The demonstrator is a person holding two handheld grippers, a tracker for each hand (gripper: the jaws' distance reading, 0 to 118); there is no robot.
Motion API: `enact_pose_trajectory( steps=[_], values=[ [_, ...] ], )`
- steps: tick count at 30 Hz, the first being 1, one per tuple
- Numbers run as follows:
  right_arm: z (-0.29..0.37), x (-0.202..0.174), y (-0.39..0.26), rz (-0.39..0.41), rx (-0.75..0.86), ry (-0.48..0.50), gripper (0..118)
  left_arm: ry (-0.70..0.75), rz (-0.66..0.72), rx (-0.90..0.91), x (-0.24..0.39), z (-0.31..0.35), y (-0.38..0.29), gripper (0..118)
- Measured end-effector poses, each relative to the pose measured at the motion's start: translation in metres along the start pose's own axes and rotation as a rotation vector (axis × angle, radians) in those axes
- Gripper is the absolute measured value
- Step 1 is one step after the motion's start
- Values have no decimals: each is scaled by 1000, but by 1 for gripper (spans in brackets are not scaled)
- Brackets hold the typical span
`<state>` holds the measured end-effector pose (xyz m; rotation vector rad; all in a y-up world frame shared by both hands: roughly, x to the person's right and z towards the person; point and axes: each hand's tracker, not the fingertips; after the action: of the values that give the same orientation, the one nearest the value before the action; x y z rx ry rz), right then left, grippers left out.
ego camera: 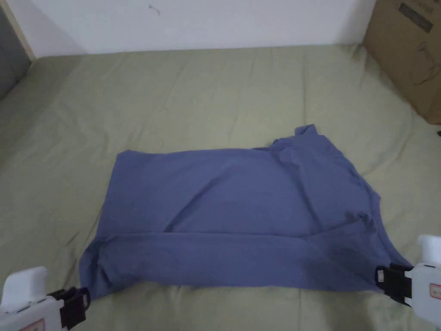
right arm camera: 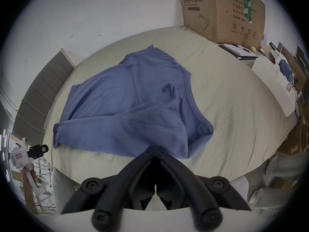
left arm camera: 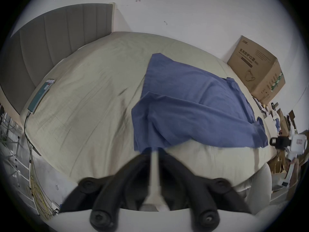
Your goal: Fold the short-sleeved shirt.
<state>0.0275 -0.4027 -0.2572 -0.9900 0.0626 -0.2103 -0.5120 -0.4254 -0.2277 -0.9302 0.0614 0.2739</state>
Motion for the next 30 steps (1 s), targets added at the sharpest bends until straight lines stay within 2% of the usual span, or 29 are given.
enact_pose_trajectory(
  steps=[1,3,4,5,6,7,8,9,10,11,12,13,14,18,19,20,21,22,23,24,25,27,30],
  values=[
    [0,2,-1,-12,-7,-3,0,3,12,10,-2,-5,4,22],
    [1,4,-1,-34,1,2,0,8,34,11,-3,-24,13,82],
    [2,6,-2,-43,3,5,0,8,50,5,-5,-32,17,89],
    [3,8,-2,-53,7,1,0,5,58,-11,-5,-41,20,88],
    [4,11,-3,-65,13,-7,0,29,56,-61,-1,-53,21,80],
    [4,13,-3,-76,12,-14,0,61,45,-91,1,-61,21,57],
    [4,16,-4,-90,12,-26,0,75,24,-105,1,-70,19,18],
    [4,19,-5,-110,22,-33,1,73,35,-97,1,-75,17,5],
    [4,23,-4,-128,29,-34,15,59,69,-87,4,-74,14,5],
    [4,26,-4,-136,25,-37,41,50,72,-83,2,-69,16,5],
    [1,29,-3,-142,19,-39,89,40,76,-84,-1,-67,19,5],
    [-3,32,-1,-148,11,-41,110,26,85,-88,-5,-65,22,5],
    [-7,33,1,-153,7,-53,118,15,85,-85,-6,-61,23,5],
    [-33,39,13,-167,4,-68,114,17,58,-66,-1,-46,27,5],
    [-45,40,16,-172,-28,-71,108,13,57,-63,-1,-44,28,5],
    [-58,41,18,-192,-68,-61,94,11,55,-63,-2,-44,30,5],
    [-71,42,19,-219,-104,-27,56,14,56,-60,-2,-43,30,5],
    [-84,42,19,-226,-128,-17,36,15,56,-58,3,-42,30,5],
    [-96,38,18,-231,-150,-61,34,13,53,-60,3,-42,31,5],
    [-101,36,19,-195,-140,-129,22,14,49,-63,3,-41,31,5],
    [-93,31,22,-215,-128,-93,13,16,41,-64,4,-39,31,5],
    [-78,29,25,-265,-85,-14,13,14,15,-63,6,-35,33,5],
    [-61,29,25,-222,-86,-50,12,13,-22,-61,4,-25,37,5]
  ],
)
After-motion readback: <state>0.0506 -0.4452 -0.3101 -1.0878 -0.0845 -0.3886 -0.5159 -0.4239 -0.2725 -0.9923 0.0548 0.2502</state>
